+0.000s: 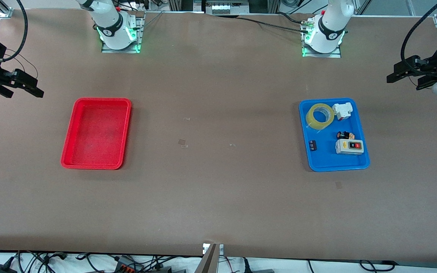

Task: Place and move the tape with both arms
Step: 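Reach the left gripper toward the yellow tape roll on the blue tray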

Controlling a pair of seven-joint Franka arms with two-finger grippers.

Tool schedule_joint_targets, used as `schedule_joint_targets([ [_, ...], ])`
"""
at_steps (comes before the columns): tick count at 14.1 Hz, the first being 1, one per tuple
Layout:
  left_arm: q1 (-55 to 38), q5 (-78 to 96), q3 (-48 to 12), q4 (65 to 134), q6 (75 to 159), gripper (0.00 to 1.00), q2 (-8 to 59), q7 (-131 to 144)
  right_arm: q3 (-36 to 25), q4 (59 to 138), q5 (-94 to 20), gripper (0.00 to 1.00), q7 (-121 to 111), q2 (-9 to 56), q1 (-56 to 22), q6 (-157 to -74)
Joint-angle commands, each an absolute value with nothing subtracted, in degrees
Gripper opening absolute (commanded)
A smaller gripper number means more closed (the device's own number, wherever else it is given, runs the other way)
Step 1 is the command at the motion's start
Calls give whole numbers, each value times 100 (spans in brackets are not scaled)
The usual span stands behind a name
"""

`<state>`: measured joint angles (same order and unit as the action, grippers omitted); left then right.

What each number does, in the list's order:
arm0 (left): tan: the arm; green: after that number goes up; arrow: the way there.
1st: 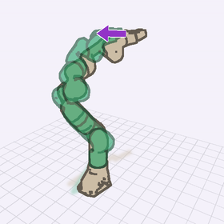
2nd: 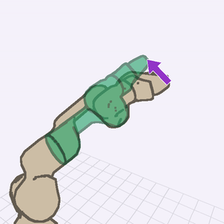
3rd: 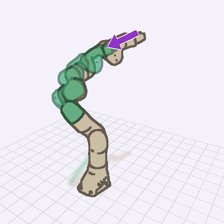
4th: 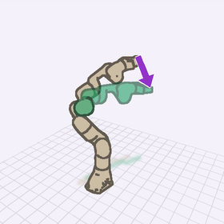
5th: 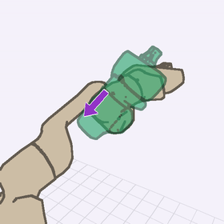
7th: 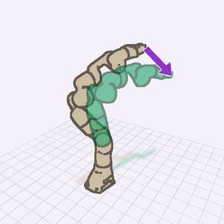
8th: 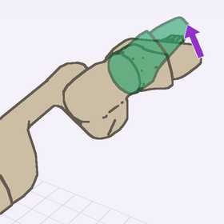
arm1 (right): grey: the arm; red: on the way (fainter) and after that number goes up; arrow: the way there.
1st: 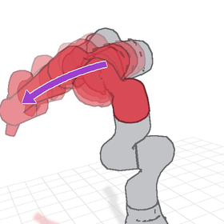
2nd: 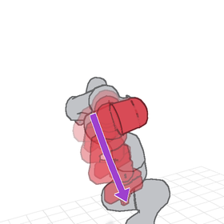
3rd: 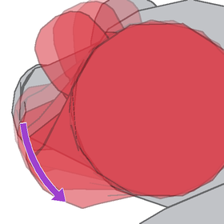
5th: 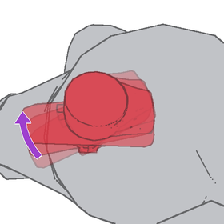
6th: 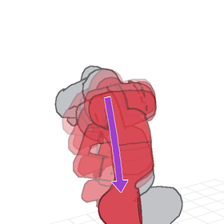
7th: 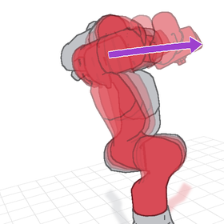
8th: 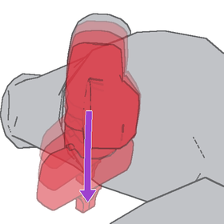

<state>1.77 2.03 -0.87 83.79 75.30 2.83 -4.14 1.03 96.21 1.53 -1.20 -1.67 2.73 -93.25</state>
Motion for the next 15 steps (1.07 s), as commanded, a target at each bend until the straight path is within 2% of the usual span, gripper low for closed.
schedule_joint_targets([
  [1,202,97,-114,8429,7462,100,202,-378,211,9685,70,99,-211,-298,387,-9272],
  [4,202,97,-149,8699,7540,100,202,-387,211,9686,70,99,-211,-290,387,-9290],
  [6,211,97,-202,9304,8021,100,185,-395,220,9677,70,99,-211,-299,378,-9273],
  [9,211,105,-325,10359,9006,100,149,-483,220,9659,70,99,-184,-264,378,-9255],
  [15,211,105,-466,12837,11913,100,158,-483,220,9650,70,99,-176,-272,378,-9255],
])
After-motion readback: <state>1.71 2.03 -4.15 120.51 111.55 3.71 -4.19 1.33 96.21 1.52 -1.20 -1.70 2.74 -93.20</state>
